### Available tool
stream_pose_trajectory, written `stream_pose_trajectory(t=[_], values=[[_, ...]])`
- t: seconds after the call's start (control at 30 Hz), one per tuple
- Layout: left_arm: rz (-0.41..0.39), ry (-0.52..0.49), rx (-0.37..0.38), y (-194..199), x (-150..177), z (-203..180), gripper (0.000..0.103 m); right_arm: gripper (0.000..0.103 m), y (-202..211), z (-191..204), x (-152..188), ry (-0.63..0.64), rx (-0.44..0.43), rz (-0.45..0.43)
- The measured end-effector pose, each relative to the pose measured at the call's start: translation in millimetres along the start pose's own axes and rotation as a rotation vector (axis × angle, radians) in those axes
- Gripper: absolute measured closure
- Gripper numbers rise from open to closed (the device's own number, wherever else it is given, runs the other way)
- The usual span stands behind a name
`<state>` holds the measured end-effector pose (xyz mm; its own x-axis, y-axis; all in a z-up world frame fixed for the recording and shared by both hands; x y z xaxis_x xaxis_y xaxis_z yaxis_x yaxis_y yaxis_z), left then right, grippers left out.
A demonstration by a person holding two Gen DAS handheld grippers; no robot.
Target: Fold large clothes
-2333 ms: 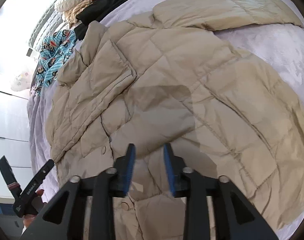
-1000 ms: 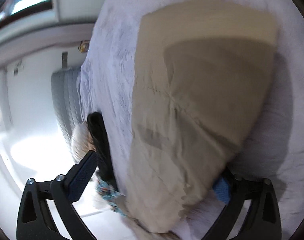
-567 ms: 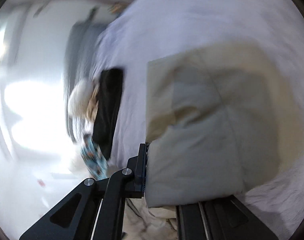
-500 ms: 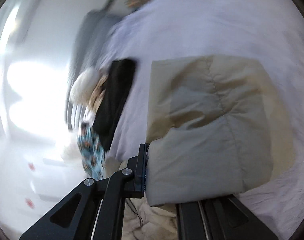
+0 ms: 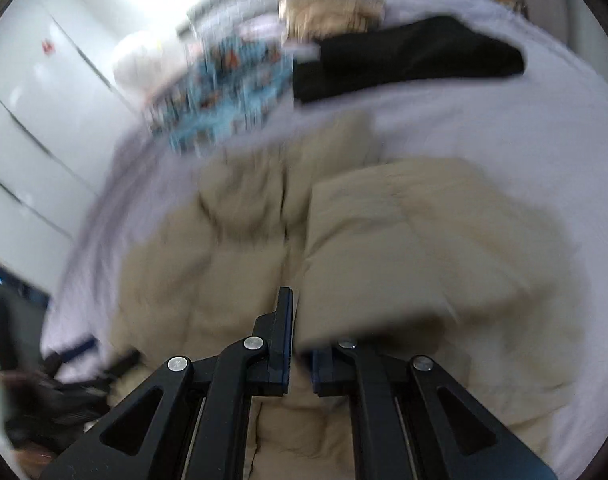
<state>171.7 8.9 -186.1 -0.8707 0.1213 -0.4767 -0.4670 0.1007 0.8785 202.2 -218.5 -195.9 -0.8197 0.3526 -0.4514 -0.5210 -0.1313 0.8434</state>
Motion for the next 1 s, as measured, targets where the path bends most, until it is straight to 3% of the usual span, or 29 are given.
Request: stream_pose_trajectory(t=[0.1, 0.23, 0.3, 0.33, 0.37, 0.4, 0.5, 0.63, 0.73, 0.8, 0.87, 0.93, 1.0], values=[[0.010, 0.012, 0.003, -3.5, 3.5, 13.3, 0.000, 0.094, -18.0, -4.4, 31.6, -0.072, 0.018, 0.071], [0.025, 0.032, 0.018, -9.4, 5.4, 18.2, 0.000, 0.090, -22.0, -20.5, 37.5, -0.145, 0.002, 0.095], [0.031, 0.046, 0.029, -12.6, 4.4, 15.8, 0.000, 0.068, -22.7, -24.0, 38.8, -0.171, -0.026, 0.104], [0.040, 0.053, 0.038, -15.7, 3.9, 13.1, 0.000, 0.041, -20.7, -23.2, 38.2, -0.187, -0.044, 0.107], [0.050, 0.059, 0.047, -18.2, 4.1, 9.8, 0.000, 0.023, -15.0, -24.7, 37.7, -0.212, -0.076, 0.109], [0.063, 0.065, 0.058, -21.8, 3.6, 6.2, 0.000, 0.022, -7.4, -20.9, 38.2, -0.231, -0.100, 0.103], [0.072, 0.068, 0.080, -27.8, 2.0, -4.0, 0.000, 0.022, 11.0, -23.3, 37.9, -0.291, -0.142, 0.074], [0.069, 0.059, 0.101, -32.1, -1.5, -11.6, 0.000, 0.022, 33.3, -64.0, 34.2, -0.454, -0.147, -0.003], [0.077, 0.077, 0.170, -34.1, -5.2, -12.4, 0.000, 0.023, 34.1, -95.2, 27.8, -0.585, -0.161, -0.051], [0.070, 0.116, 0.218, -33.4, -10.1, -6.4, 0.000, 0.035, 30.4, -110.6, 25.1, -0.683, -0.203, -0.077], [0.052, 0.149, 0.249, -30.1, -15.6, 3.3, 0.000, 0.085, 26.0, -115.0, 21.8, -0.737, -0.227, -0.073], [0.027, 0.166, 0.273, -25.6, -21.8, 14.4, 0.000, 0.089, 27.0, -102.0, 12.3, -0.667, -0.223, -0.089], [0.003, 0.170, 0.292, -21.1, -26.9, 24.3, 0.000, 0.089, 32.8, -65.0, -2.2, -0.474, -0.202, -0.110]])
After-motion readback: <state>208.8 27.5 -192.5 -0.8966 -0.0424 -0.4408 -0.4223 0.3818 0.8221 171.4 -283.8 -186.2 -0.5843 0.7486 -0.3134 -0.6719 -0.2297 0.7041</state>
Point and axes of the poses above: each gripper's, at about its wrist camera, not at the fingertips, and y roughly against the way its jaws point, z to its left, x to its underside, the point moved 5 cm from there along -y, roughly the way its jaws point, and after that the axes turned 4 degrees about -z, right-handed, at the moved point
